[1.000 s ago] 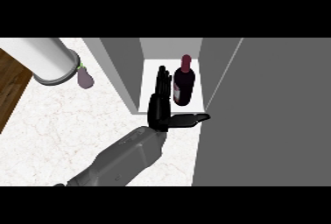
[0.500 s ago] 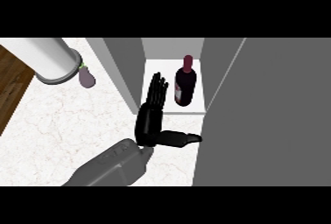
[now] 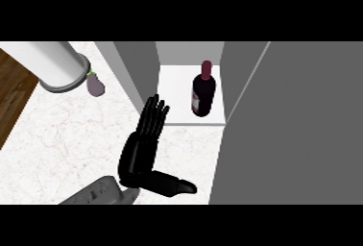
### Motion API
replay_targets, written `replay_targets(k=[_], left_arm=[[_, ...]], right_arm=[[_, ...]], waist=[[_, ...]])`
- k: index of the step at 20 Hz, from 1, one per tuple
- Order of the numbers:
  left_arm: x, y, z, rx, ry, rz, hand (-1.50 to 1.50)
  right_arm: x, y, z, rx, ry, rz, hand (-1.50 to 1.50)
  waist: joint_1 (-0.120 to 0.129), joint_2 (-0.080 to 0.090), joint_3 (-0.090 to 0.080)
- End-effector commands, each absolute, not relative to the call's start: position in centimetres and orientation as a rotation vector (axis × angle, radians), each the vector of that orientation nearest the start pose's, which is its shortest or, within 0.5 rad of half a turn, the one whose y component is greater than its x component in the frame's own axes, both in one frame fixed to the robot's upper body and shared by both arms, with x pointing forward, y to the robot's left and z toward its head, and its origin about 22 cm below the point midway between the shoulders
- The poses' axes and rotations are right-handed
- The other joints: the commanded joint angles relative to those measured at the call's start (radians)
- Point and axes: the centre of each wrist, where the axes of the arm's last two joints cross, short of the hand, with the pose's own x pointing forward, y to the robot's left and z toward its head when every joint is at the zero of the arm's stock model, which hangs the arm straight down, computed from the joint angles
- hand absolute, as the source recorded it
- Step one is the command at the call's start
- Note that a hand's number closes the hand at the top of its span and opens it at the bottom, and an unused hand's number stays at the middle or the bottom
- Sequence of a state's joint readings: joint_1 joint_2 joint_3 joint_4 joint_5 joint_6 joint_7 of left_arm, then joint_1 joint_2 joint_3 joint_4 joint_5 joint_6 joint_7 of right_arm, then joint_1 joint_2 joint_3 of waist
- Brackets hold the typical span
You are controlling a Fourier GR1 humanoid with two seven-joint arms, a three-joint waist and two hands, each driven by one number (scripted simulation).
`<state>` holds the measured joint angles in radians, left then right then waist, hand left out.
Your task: Pick up the wine, place it into the cabinet and close the cabinet
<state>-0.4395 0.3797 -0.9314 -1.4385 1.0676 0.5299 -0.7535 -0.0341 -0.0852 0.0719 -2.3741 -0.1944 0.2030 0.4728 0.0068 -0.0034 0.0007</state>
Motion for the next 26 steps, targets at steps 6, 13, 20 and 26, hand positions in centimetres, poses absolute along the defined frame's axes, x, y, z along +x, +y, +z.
replay_targets(k=[6, 13, 20, 26], left_arm=[[20.6, 18.4, 3.4, -0.577, -1.818, 0.025, 1.5], [17.8, 21.9, 4.1, -0.562, -1.834, 0.065, 1.5], [16.3, 26.8, 3.2, -0.483, -1.835, 0.109, -1.5], [15.0, 31.7, 5.3, -0.477, -1.852, 0.186, -1.5]], right_arm=[[13.3, -22.3, 19.8, 0.379, -1.878, 0.625, 1.5], [13.7, -18.6, 19.5, 0.583, -1.824, 0.645, 1.5], [12.1, -13.7, 19.6, 0.727, -1.759, 0.747, 1.5], [11.2, -10.7, 20.4, 0.753, -1.652, 0.867, 1.5]], waist=[[-0.002, -0.004, 0.0], [0.007, -0.002, -0.001], [0.004, -0.003, -0.002], [0.026, -0.009, -0.004]])
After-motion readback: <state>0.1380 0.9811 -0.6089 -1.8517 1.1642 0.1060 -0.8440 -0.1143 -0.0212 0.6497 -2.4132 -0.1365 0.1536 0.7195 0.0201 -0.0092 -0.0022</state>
